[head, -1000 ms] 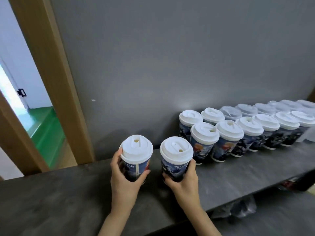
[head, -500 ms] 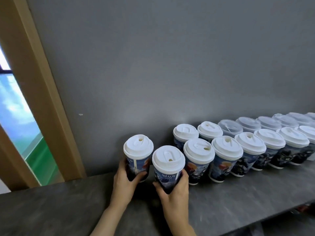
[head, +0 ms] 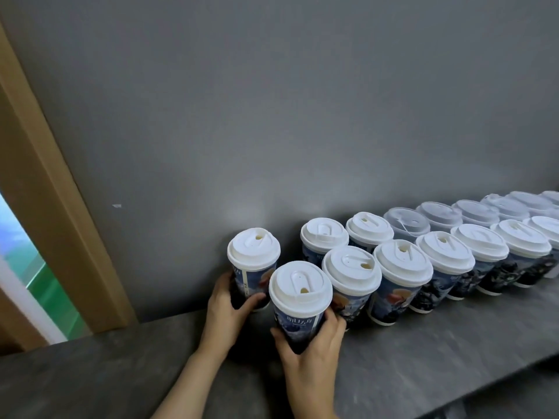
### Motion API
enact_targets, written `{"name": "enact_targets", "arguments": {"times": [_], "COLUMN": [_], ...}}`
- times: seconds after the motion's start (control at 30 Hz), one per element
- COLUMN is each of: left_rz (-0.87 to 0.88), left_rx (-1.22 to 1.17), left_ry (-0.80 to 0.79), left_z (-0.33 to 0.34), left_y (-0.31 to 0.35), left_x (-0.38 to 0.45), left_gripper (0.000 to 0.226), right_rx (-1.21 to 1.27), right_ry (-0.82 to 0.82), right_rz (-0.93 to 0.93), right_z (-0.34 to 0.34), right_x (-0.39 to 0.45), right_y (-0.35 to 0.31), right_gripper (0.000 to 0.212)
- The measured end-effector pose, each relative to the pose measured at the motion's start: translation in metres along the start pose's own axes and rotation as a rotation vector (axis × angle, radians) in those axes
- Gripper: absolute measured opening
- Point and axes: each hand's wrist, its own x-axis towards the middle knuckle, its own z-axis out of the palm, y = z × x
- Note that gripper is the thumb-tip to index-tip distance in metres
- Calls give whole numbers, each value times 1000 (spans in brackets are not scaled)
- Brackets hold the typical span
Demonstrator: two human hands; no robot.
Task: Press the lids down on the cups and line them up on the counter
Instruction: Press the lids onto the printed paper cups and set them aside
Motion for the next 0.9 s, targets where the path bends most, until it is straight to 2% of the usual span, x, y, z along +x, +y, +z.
{"name": "enact_targets", "arguments": {"times": [0.2,0.57,0.9], "left_rz": [86,157,121], "left_rx": [141,171,271], "left_ry": [-80,-210,-224], "left_z": [5,5,5], "left_y": [1,1,-2], "left_x": [4,4,4], "left_gripper": [51,46,49], "right_rx": [-115,-163,-222], "right_ry": [28,10,-15], "right_rz": [-21,-4,65], "right_z": [-6,-10,-7], "right_x": [0,-6,-5], "right_y": [-11,-17,-19], "right_gripper": [95,88,83]}}
